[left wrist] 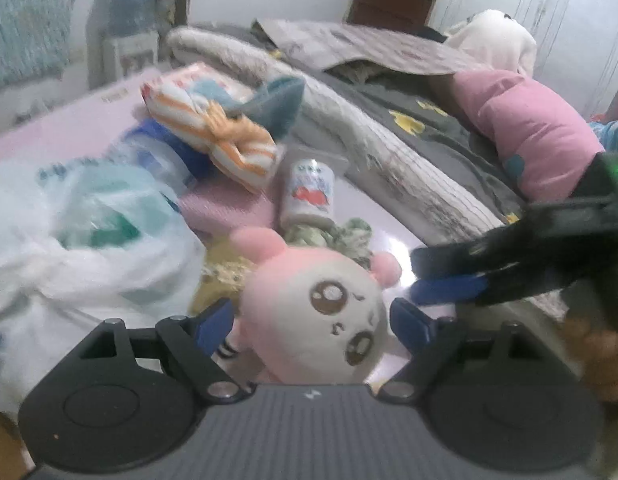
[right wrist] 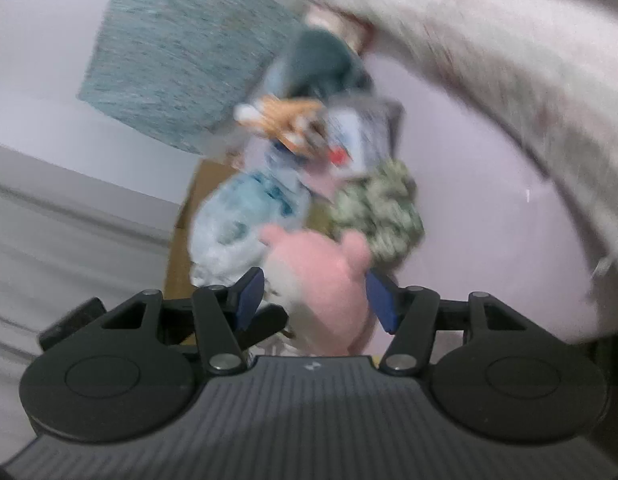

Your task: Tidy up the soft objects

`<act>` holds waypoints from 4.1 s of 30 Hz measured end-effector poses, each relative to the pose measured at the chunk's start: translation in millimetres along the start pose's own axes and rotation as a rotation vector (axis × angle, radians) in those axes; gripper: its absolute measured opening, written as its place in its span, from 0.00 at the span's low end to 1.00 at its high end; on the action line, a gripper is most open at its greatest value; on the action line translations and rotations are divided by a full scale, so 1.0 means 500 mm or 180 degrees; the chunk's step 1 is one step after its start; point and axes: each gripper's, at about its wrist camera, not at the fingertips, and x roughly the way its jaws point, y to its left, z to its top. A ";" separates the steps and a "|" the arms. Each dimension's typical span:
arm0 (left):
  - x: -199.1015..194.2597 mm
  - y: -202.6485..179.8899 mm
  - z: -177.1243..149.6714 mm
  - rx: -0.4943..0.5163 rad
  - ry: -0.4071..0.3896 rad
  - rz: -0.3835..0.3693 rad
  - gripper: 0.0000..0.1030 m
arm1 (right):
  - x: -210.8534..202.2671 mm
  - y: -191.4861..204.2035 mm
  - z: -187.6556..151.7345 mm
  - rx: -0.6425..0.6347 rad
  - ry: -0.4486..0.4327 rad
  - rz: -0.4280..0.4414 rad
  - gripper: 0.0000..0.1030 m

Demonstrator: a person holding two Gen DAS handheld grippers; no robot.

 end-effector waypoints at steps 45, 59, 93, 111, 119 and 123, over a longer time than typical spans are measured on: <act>-0.285 0.028 0.009 -0.0285 -0.0845 0.0832 0.79 | 0.097 0.402 0.025 -0.1464 0.0328 0.0422 0.59; -0.365 0.362 0.090 -0.1160 -0.0855 0.1613 0.80 | 0.544 0.683 0.108 -0.1817 0.1251 0.0643 0.61; -0.295 0.568 0.132 -0.1791 -0.0559 0.1476 0.91 | 0.201 0.480 0.236 -0.1667 0.0011 0.0256 0.79; -0.251 0.106 0.075 -0.0402 -0.0714 0.0922 0.96 | -0.047 0.116 0.017 -0.0697 -0.0524 -0.0336 0.80; -0.159 0.087 0.110 -0.0555 -0.0292 0.0633 0.95 | -0.006 0.201 0.061 -0.1345 -0.0720 -0.0589 0.80; -0.153 0.088 0.121 -0.0552 -0.0311 0.0690 0.95 | 0.073 0.239 0.106 -0.1861 -0.0593 -0.0839 0.78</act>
